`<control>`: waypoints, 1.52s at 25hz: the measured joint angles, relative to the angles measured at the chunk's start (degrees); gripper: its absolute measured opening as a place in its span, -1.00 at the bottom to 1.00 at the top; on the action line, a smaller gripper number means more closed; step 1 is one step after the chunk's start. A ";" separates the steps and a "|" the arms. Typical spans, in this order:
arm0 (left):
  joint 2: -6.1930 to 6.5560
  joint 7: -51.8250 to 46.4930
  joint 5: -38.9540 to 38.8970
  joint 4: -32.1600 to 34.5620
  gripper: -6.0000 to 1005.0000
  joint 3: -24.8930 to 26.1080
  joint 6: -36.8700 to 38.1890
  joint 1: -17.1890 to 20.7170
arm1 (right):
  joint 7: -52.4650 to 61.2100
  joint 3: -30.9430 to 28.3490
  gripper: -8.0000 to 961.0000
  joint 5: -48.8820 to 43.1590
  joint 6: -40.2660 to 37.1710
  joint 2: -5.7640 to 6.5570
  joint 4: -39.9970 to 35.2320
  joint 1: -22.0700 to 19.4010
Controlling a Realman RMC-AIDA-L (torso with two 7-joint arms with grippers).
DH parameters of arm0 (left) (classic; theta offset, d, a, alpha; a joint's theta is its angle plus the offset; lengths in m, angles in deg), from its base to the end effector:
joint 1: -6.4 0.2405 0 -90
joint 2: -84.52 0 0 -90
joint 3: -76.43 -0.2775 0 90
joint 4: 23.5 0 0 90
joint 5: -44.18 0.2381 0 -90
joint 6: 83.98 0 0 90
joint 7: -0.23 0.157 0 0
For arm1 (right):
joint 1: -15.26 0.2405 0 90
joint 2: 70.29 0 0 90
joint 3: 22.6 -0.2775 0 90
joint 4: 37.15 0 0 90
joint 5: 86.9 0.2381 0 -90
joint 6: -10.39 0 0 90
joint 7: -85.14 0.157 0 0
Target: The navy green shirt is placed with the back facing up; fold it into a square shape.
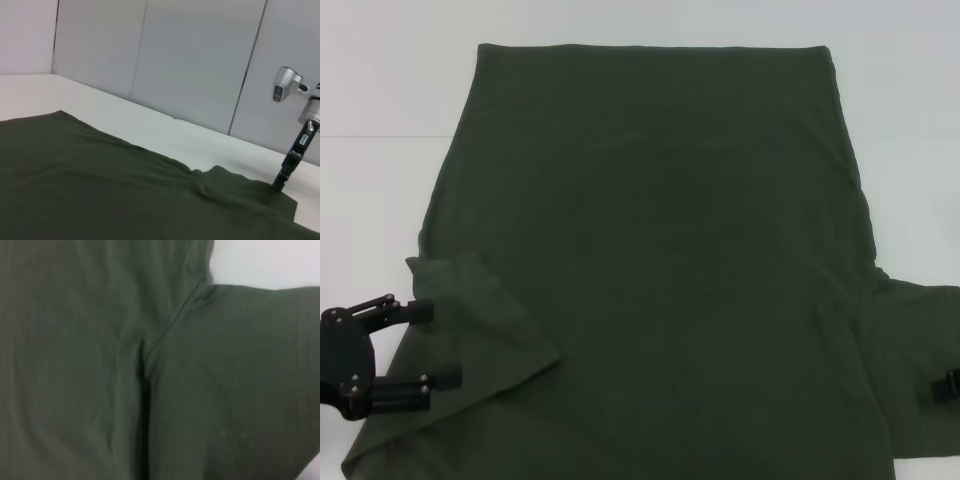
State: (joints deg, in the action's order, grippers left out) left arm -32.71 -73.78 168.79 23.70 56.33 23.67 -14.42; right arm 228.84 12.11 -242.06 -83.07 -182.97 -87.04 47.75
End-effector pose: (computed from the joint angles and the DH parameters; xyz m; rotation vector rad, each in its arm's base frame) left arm -0.3538 0.2884 0.0567 -2.6371 -0.6184 -0.6997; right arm 0.3708 0.3565 0.0633 -2.0819 1.9252 -0.1349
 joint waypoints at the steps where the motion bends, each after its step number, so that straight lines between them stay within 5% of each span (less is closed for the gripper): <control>1: 0.00 0.01 -0.11 0.00 0.89 0.02 0.00 0.00 | 0.00 0.00 0.57 -0.01 0.00 -0.02 0.00 0.02; 10: 0.00 0.05 -0.23 -0.12 0.89 0.07 0.05 -0.11 | 0.43 -0.07 0.54 -0.06 0.27 -0.16 -0.55 0.02; 26: 0.19 -0.06 -0.43 0.00 0.89 0.16 0.48 -0.18 | 0.59 1.37 -0.36 -0.15 0.85 0.01 -0.23 0.80; 32: 0.18 -0.16 -0.43 0.00 0.89 0.16 0.55 -0.19 | 0.39 1.78 -0.85 -0.15 0.72 0.10 -0.38 0.99; 38: 0.17 -0.22 -0.43 -0.07 0.89 0.18 0.55 -0.18 | 0.06 1.32 -0.90 0.28 0.27 0.60 -1.03 0.98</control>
State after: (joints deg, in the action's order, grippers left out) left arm -32.54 -74.00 168.36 23.63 56.50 24.22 -14.60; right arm 228.89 13.43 -241.78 -82.81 -182.37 -88.07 48.74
